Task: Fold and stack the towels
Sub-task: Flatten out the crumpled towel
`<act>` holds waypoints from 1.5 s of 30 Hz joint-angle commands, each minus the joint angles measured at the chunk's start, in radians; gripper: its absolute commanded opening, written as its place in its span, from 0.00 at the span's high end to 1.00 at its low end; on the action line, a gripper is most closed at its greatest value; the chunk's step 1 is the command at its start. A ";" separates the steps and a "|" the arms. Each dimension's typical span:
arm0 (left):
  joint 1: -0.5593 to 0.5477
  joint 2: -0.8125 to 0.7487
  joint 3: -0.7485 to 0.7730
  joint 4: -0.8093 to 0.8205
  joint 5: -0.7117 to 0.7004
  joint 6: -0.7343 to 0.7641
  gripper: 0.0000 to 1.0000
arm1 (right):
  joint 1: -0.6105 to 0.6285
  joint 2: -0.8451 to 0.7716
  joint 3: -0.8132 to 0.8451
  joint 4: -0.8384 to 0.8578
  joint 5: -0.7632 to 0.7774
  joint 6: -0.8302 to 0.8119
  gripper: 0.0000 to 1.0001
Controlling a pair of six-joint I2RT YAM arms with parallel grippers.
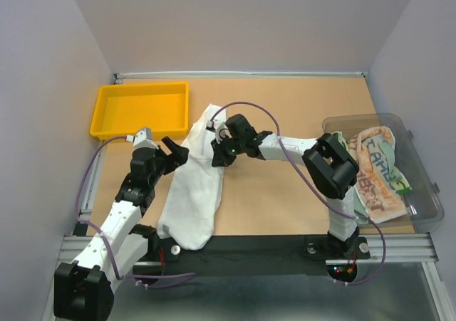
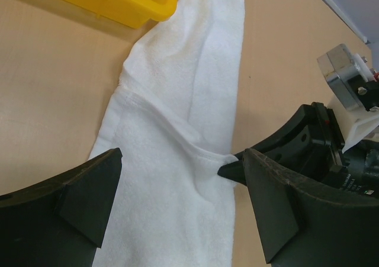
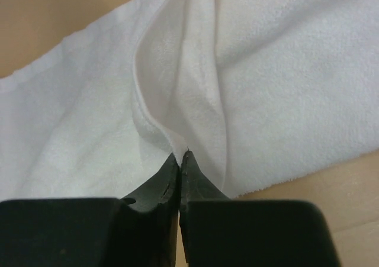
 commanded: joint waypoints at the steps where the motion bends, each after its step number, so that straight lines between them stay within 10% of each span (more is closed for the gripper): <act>1: 0.003 -0.022 0.030 -0.007 -0.021 0.018 0.06 | -0.047 -0.084 0.051 0.050 -0.005 -0.034 0.99; 11: 0.001 -0.020 0.192 -0.104 0.001 0.102 0.07 | -0.093 -0.556 -0.393 0.048 0.164 -0.100 0.98; 25: -0.026 0.121 0.199 -0.041 0.093 0.093 0.10 | -0.096 -1.235 -0.859 -0.153 0.817 0.651 0.73; 34: -0.121 0.342 0.291 0.014 0.055 0.104 0.12 | -0.096 -0.801 -0.469 -0.116 0.701 0.233 0.32; 45: -0.221 0.612 0.411 0.072 -0.039 0.112 0.24 | -0.150 -0.259 -0.092 -0.102 0.629 0.150 0.36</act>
